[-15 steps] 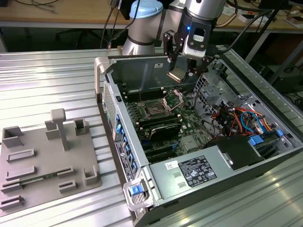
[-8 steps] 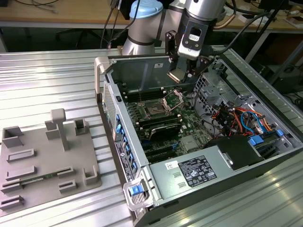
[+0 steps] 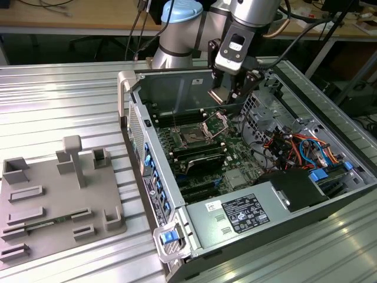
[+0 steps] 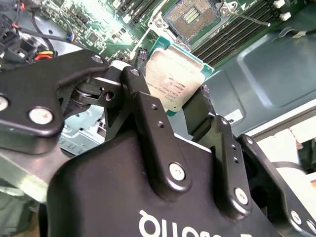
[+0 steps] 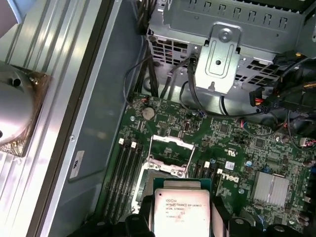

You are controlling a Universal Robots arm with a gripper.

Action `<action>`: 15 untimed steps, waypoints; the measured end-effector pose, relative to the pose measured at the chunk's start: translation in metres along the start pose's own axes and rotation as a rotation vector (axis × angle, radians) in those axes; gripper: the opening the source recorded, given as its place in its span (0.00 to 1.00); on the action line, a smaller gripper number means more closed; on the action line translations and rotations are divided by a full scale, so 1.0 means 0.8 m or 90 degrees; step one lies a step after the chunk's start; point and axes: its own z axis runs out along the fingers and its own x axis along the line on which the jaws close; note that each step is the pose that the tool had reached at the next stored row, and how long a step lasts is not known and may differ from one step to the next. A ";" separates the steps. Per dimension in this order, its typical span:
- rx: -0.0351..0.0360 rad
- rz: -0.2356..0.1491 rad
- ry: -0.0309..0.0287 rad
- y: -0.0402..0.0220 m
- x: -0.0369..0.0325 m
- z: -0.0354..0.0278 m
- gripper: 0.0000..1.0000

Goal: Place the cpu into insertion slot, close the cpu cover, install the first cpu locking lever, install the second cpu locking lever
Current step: 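Place the cpu into insertion slot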

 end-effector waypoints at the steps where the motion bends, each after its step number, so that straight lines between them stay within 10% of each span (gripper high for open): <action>1: -0.0002 0.008 -0.0007 -0.0001 0.0000 0.0003 0.55; 15: -0.0028 0.146 -0.0128 -0.0005 -0.0001 0.0057 0.55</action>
